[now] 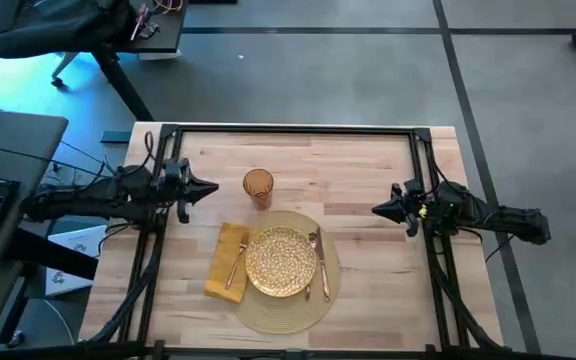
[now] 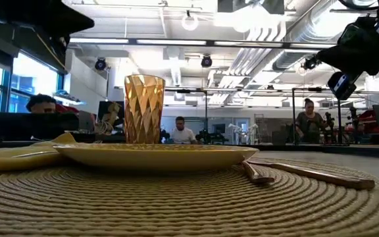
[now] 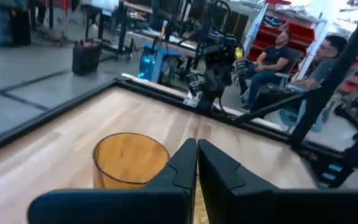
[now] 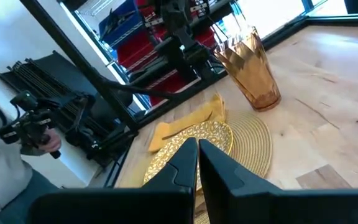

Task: Set table place
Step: Return to Home Position

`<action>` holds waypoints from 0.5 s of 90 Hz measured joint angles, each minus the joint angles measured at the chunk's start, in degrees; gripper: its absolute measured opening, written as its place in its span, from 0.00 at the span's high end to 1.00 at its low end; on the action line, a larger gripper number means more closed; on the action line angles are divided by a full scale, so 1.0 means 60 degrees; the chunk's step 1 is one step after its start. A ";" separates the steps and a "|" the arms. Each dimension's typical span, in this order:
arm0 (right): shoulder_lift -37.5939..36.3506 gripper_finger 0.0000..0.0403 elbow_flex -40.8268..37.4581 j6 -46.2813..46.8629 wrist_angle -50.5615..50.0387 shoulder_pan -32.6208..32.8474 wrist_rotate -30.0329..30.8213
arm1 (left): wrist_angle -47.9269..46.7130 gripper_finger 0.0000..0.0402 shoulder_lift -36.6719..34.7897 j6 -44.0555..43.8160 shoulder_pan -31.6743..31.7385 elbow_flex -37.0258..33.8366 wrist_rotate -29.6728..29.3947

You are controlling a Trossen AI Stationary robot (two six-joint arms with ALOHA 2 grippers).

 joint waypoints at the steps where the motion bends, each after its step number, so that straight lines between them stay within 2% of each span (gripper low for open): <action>1: 0.0000 1.00 0.0000 0.0002 0.0002 0.0000 0.0000 | 0.0027 1.00 -0.0045 0.0033 0.0000 -0.0052 0.0002; 21: 0.0000 1.00 0.0000 0.0000 0.0007 0.0000 0.0004 | 0.1473 1.00 -0.0300 0.0304 -0.0010 -0.1132 0.0695; 45: 0.0000 1.00 0.0000 0.0001 -0.0004 0.0000 0.0004 | 0.2717 1.00 -0.0337 0.0323 -0.0009 -0.2044 0.0978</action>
